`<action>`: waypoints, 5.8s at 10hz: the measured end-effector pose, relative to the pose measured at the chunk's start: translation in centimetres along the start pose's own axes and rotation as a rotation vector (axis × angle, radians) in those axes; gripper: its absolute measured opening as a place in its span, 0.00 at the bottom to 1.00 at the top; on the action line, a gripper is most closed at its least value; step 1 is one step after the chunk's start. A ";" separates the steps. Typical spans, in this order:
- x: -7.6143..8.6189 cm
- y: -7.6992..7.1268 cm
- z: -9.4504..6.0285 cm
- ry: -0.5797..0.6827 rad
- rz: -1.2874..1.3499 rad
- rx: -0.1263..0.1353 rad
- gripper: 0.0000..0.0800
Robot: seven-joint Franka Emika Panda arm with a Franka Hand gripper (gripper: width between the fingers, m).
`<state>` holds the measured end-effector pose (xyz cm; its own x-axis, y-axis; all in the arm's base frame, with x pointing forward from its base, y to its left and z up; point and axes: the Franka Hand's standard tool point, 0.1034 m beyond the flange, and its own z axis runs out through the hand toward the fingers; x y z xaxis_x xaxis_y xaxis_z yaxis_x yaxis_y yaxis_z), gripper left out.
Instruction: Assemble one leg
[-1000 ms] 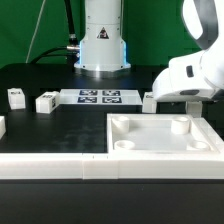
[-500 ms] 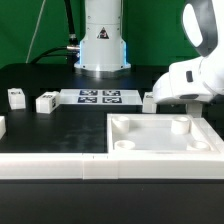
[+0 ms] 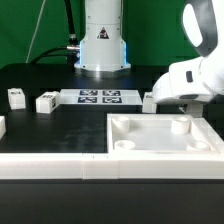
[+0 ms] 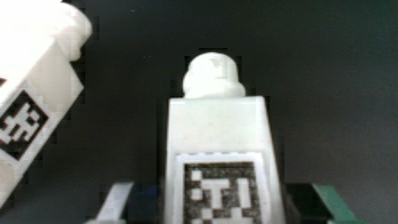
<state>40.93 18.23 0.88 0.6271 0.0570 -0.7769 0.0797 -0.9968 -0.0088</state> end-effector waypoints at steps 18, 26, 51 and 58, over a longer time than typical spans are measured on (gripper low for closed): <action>-4.5 3.0 -10.4 0.669 -0.090 0.010 0.36; -2.2 3.5 -13.4 1.241 -0.179 0.033 0.36; 7.3 6.7 -21.3 1.415 -0.273 -0.041 0.36; 7.6 7.4 -21.6 1.457 -0.273 -0.055 0.36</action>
Offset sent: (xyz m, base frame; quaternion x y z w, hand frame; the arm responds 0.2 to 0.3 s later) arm 0.0008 -0.0075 0.0226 -0.0356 0.0113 -0.0367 0.9986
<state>63.06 12.51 8.49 0.7918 0.2759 0.5449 0.3276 -0.9448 0.0023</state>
